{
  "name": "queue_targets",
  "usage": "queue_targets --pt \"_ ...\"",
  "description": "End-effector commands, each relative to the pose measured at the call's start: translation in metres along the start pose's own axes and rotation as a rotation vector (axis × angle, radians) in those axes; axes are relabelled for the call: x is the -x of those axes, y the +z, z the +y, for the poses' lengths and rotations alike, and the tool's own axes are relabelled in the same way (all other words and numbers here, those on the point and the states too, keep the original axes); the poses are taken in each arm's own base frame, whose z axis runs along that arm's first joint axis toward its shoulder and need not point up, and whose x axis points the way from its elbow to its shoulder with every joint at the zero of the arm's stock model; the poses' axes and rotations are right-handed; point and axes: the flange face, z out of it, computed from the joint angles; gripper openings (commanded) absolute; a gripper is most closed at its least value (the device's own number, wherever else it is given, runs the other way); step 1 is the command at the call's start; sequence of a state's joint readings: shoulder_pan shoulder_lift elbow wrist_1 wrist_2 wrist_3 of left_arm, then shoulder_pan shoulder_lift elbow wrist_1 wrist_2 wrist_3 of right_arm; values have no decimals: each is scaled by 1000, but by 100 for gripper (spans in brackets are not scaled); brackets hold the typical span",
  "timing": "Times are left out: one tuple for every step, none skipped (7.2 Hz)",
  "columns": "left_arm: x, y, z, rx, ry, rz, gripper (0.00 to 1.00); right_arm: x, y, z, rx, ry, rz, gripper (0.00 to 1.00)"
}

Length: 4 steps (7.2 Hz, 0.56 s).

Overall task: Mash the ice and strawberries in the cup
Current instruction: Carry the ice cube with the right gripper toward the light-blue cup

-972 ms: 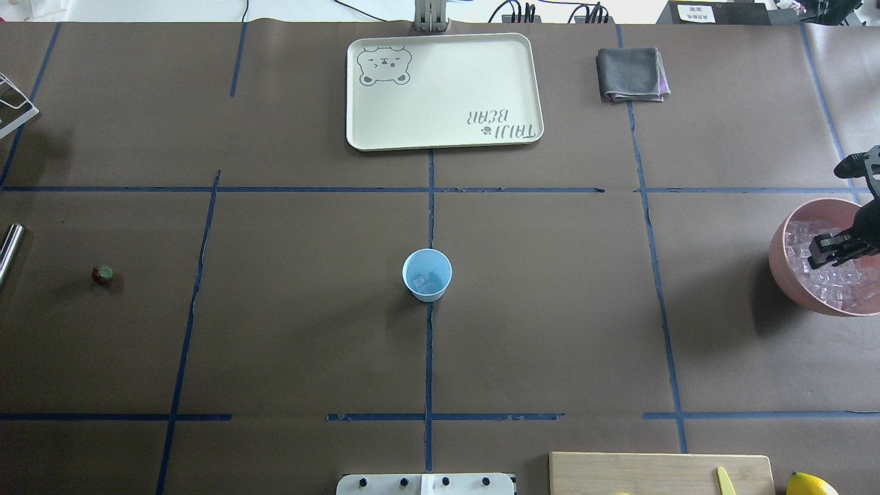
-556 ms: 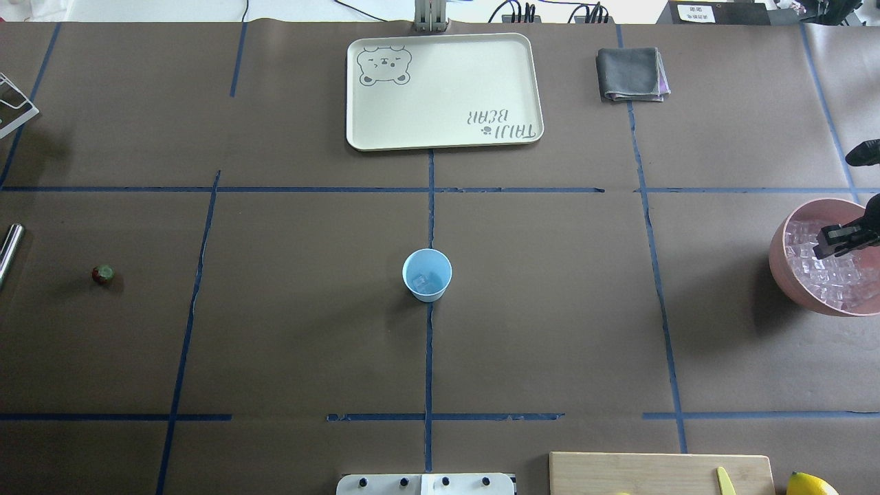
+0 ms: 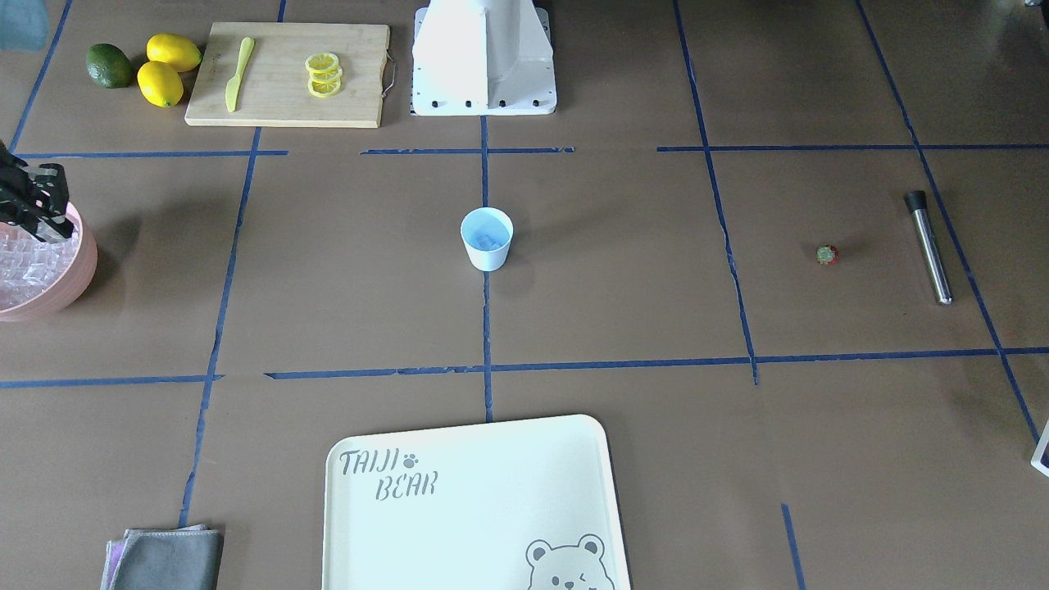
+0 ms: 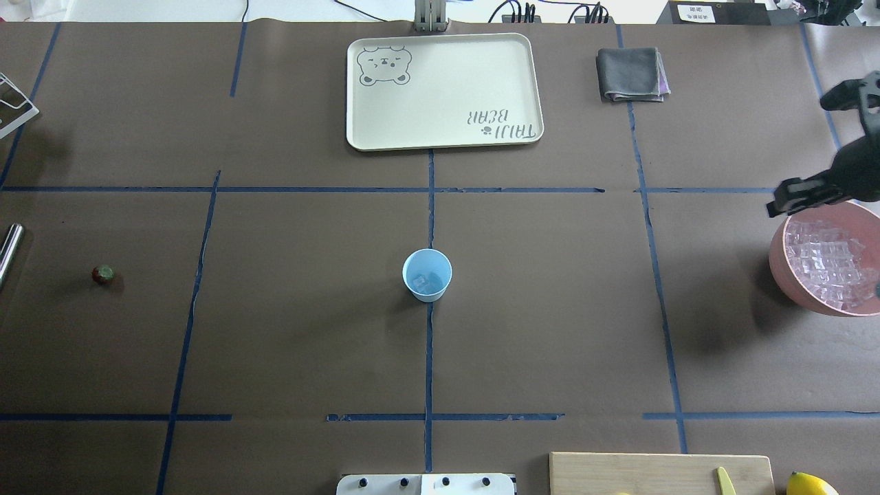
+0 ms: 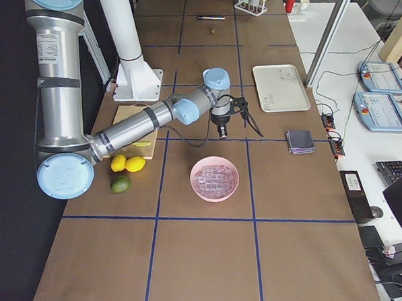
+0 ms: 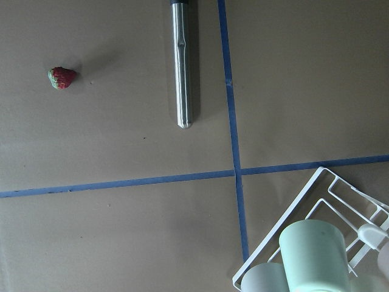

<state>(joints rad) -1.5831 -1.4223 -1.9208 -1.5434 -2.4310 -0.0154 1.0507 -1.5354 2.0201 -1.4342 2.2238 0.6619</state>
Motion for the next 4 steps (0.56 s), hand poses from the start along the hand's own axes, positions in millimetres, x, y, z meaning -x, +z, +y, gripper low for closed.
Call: queue_targets --pt "2 2 0 6 -4 -1 100 163 28 -29 5 85 -70 0" --pt "2 3 0 7 -5 0 100 239 49 -22 7 120 -29 0" --pt "3 4 1 9 -8 -1 100 313 65 -13 -27 150 21 0" --pt "5 5 1 11 -10 -1 100 358 70 -8 -27 166 10 0"
